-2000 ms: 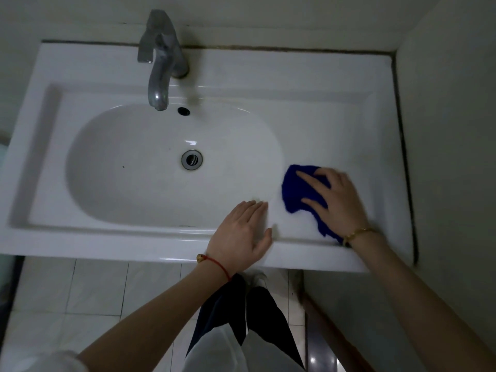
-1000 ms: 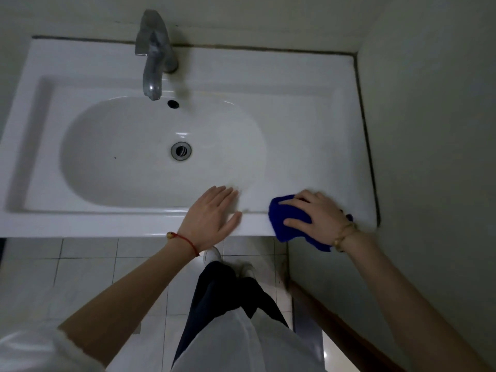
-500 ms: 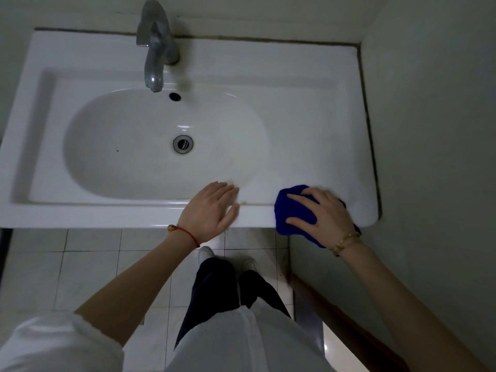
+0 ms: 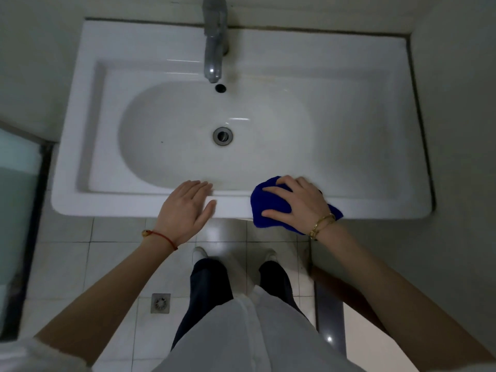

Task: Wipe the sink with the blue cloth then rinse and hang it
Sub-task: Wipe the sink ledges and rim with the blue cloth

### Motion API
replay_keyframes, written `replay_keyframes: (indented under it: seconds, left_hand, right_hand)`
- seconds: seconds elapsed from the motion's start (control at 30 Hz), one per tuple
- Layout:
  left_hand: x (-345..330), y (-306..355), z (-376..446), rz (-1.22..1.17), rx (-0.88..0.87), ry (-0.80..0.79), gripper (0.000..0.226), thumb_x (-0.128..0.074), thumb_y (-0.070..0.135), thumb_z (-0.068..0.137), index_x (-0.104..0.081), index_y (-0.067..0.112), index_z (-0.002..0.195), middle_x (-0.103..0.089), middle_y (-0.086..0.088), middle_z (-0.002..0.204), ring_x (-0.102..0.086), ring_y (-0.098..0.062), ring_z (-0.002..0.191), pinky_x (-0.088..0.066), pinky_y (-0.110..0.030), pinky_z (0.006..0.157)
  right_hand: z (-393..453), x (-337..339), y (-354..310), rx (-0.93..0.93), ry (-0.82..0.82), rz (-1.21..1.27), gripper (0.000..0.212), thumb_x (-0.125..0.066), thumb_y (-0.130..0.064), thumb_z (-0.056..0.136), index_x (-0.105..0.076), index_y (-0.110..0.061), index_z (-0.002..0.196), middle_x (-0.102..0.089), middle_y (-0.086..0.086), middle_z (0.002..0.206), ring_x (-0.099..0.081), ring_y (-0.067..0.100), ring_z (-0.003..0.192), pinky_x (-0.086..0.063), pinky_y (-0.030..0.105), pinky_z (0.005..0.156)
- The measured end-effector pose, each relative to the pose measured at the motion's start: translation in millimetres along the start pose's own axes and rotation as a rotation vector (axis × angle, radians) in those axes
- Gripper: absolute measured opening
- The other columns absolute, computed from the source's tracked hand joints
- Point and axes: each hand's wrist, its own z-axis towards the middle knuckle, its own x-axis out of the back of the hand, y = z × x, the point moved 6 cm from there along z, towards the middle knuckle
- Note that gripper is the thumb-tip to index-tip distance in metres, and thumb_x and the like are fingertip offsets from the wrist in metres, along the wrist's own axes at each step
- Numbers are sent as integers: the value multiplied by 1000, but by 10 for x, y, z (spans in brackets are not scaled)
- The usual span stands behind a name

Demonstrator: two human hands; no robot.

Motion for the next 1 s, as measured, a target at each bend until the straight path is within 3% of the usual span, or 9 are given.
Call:
replay_keyframes:
  seconds: [0.27,0.57,0.73,0.87,1.0]
  left_hand:
    - [351,-1144,-551,30,43,50,54,-32,41,103,-60,4,131,-61,-13,135,-53,-28,129,-33,-41,116]
    - [467,-1643,-708,33,0,76,56,-37,43,103,-53,3,138,-54,-13,144,-47,-26,136,-25,-36,121]
    - [487,-1669,-721,1,-28,93,53,-41,40,102,-55,2,137,-55,-14,142,-49,-27,133,-22,-32,121]
    - [483,-1698,-737,-7,-73,35,54,-36,39,103,-52,3,140,-55,-13,142,-49,-26,134,-24,-33,120]
    - [529,-1789,-788,-25,-78,28,52,-33,36,104,-50,5,142,-54,-12,143,-47,-25,136,-24,-33,120]
  right_hand:
    - [883,-272,-1599,111,3,13,67,-40,-72,85,-48,-31,137,-46,-2,131,-46,19,105,-42,35,88]
    - [487,-199,-1090,-51,105,86,80,-29,-83,81,-53,-27,133,-55,3,115,-51,22,96,-45,43,86]
    - [871,-250,-1733,6,53,35,76,-31,-80,80,-52,-31,134,-52,-1,123,-51,20,101,-42,34,86]
    - [1263,-375,-2370,78,18,49,69,-41,-74,84,-46,-31,138,-48,-1,127,-49,18,103,-43,35,88]
    - [1272,-410,-2366,113,-12,92,73,-39,-75,82,-44,-30,140,-47,-1,126,-49,18,101,-44,34,86]
